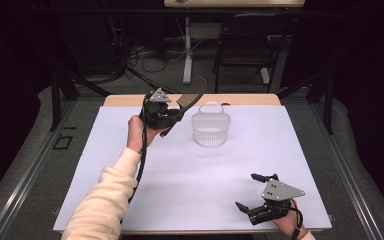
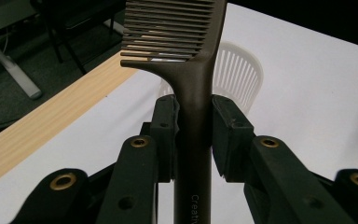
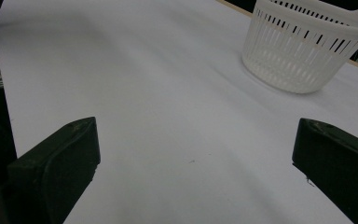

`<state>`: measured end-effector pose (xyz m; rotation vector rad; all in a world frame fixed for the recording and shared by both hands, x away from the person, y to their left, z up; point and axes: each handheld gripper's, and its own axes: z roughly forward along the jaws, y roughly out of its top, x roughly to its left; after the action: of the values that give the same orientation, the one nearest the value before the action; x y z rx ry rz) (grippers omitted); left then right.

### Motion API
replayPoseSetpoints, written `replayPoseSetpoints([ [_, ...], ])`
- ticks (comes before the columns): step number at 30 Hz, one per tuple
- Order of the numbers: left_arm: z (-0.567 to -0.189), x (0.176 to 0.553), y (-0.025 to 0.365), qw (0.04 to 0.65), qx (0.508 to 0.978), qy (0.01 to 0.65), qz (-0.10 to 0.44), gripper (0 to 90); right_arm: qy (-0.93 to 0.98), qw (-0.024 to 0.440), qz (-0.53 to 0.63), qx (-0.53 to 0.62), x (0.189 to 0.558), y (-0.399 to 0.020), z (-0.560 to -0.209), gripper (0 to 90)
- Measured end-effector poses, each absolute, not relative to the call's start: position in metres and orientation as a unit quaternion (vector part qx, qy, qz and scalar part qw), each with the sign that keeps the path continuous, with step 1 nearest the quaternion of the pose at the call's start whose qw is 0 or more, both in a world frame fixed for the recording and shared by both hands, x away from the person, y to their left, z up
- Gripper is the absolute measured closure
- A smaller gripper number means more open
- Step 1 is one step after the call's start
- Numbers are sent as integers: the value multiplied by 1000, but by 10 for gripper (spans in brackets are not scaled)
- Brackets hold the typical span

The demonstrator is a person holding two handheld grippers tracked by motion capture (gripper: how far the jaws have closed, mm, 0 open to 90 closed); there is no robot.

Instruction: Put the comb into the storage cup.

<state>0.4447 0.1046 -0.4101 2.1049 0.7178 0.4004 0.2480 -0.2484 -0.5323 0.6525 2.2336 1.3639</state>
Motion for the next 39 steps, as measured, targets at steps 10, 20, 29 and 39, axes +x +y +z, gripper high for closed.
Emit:
replayPoseSetpoints([
  [10, -409, 450, 99, 426, 843, 284, 163, 722, 808, 220, 493, 236, 248, -249, -532, 1],
  [20, -408, 453, 94, 428, 844, 277, 166, 722, 808, 221, 493, 236, 248, -249, -532, 1],
  [29, -409, 456, 90, 431, 843, 276, 167, 722, 808, 222, 494, 235, 248, -249, -532, 1],
  [39, -408, 460, 86, 436, 841, 273, 168, 722, 807, 220, 495, 236, 248, -249, -532, 1],
])
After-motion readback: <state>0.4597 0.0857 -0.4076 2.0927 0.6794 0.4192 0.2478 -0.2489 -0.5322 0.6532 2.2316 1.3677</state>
